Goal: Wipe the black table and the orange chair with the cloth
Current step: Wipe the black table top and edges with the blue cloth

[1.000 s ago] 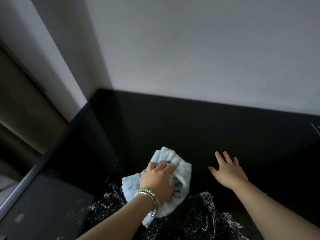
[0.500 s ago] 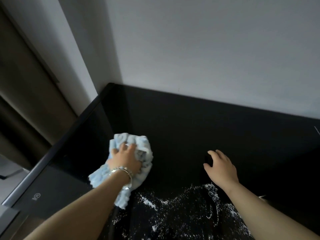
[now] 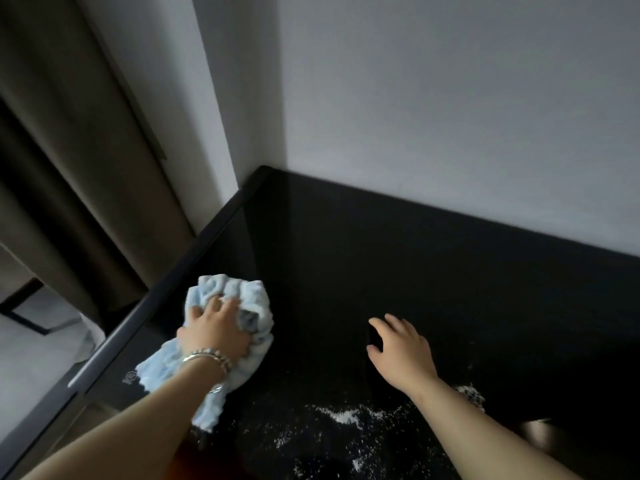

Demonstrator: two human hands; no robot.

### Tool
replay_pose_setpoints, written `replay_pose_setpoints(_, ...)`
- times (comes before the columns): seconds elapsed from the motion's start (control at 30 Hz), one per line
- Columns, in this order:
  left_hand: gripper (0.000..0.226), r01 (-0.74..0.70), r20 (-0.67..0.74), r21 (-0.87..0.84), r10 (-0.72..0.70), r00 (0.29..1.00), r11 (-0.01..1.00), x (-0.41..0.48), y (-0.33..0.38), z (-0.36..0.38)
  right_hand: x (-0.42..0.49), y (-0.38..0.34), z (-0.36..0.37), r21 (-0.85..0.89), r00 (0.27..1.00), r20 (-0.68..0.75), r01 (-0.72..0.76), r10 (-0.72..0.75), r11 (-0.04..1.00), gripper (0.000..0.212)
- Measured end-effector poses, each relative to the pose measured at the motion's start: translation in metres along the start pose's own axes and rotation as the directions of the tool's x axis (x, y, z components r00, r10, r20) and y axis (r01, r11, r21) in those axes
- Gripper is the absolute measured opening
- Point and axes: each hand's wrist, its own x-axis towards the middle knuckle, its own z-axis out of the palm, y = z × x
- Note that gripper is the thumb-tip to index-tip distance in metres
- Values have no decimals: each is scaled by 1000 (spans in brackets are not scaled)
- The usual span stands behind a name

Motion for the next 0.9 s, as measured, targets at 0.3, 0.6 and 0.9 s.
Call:
replay_pose_setpoints(0.3,56,-572,159,12,564,811,820,-38,40,21,1,-18,9,3,994,-10,-109,109,994,51)
replay_pose_setpoints(0.6,51,-44,35,8,43,998,999,-2,-44,-12,-2,-29,19,2,982,-19,-187,187,982,56)
replay_pose_setpoints(0.9,65,-255,-66,-107,249,966,961,0,-85,-24,-4,-38,24,-48,974,-53,-223,221,974,57)
